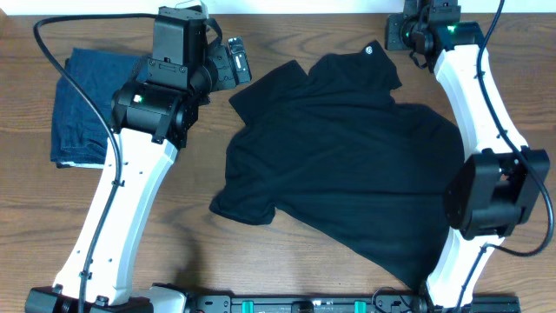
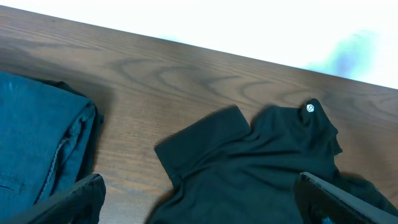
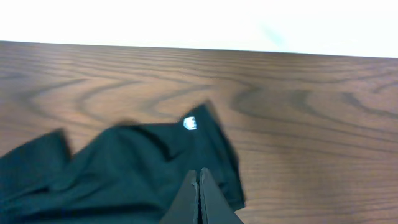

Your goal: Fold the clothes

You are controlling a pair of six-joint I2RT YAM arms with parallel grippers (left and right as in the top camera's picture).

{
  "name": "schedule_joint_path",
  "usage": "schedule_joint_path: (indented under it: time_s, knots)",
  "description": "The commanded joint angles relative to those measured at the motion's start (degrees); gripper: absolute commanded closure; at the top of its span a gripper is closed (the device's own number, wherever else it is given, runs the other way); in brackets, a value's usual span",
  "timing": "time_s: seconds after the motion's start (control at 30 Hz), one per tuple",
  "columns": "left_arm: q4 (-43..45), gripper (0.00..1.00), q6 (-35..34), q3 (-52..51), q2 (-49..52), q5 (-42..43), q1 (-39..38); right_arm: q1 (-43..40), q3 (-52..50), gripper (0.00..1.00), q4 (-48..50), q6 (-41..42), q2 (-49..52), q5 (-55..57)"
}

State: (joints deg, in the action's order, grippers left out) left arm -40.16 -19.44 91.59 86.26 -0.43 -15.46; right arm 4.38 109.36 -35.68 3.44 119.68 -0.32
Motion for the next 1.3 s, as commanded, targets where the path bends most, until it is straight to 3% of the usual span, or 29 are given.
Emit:
schedule_joint_path:
  time_s: [0.0,0.53,0.8,1.27]
  knots:
    - [-0.13,0.02,0.50,0.13,-0.22,-0.48,0.28,-0.92,0.37,0.99,0.90,1.20,5.14,2.23]
    - [-0.13,0.02,0.50,0.13,-0.22,-0.50,0.28,-4.87,0.37,0.99,3.69,1.20,18.86,-6.03]
    - [-0.11,0.02,0.50,0.13,-0.22,-0.48,0.28,-4.94,1.64,1.00,3.19,1.77,19.52,-8.98]
    - [-0.13,0.02,0.50,0.13,-0.22,-0.48,0.28,-5.18,17.51,0.99,-13.90,1.84,19.52,-9.16]
